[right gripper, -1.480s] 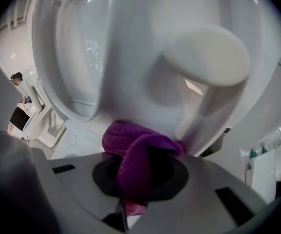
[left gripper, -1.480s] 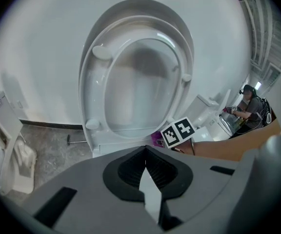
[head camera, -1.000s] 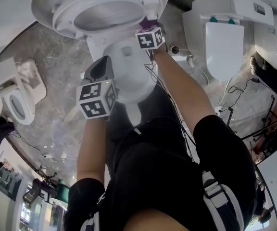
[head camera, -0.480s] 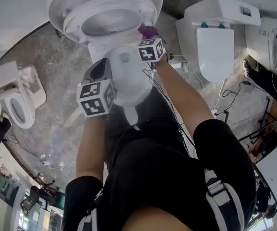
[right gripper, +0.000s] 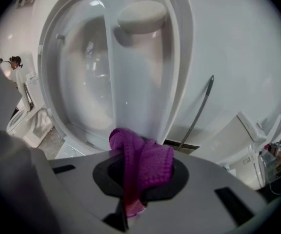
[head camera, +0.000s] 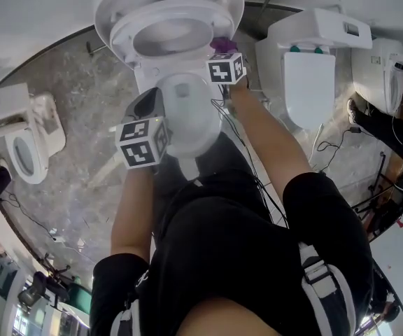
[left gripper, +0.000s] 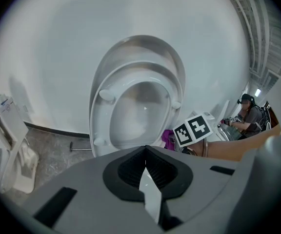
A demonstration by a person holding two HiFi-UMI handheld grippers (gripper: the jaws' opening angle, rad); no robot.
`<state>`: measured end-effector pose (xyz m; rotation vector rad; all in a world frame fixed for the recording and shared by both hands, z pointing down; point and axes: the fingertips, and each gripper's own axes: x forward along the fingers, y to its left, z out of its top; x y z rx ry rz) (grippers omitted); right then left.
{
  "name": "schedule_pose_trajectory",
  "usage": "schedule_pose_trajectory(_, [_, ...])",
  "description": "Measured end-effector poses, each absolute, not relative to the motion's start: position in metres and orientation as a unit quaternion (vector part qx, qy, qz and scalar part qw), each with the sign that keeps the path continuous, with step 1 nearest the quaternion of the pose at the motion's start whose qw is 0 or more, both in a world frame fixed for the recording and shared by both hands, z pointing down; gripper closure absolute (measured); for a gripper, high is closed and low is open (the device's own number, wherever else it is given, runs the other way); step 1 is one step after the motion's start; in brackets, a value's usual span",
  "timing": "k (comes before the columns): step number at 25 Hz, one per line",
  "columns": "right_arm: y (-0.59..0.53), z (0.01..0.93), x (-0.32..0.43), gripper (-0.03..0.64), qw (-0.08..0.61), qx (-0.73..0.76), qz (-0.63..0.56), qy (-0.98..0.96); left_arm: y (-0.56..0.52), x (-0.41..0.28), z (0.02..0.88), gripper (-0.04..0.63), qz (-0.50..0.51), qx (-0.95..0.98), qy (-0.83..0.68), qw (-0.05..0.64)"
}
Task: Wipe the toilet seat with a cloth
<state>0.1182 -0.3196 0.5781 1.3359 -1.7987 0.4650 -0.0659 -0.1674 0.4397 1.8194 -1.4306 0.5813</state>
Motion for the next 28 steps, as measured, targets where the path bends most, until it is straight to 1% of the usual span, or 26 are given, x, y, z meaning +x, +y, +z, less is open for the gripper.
schedule_pose_trajectory(3, [-0.321,0.576,0.116,0.569,0.421,0.539,0.196,-0.703,-0.165,-0.068,0.437,0.586,0.222,0.707,-0.560,0.370])
schedule_pose_trajectory(7, [-0.321,0.570,0.114,0.569,0.408,0.561,0.227,-0.684,-0.159,-0.070,0.433,0.586,0.219,0.707,-0.560,0.372])
schedule_pose_trajectory(17, [-0.324,0.539,0.118,0.569,0.324,0.619,0.277,-0.660,-0.154,-0.072,0.421,0.586,0.217,0.713,-0.558,0.365])
schedule_pose_trajectory(28, [-0.329,0.475,0.113,0.569,0.259,0.648,0.254,-0.669,-0.145,-0.076,0.395,0.586,0.213,0.727,-0.551,0.350])
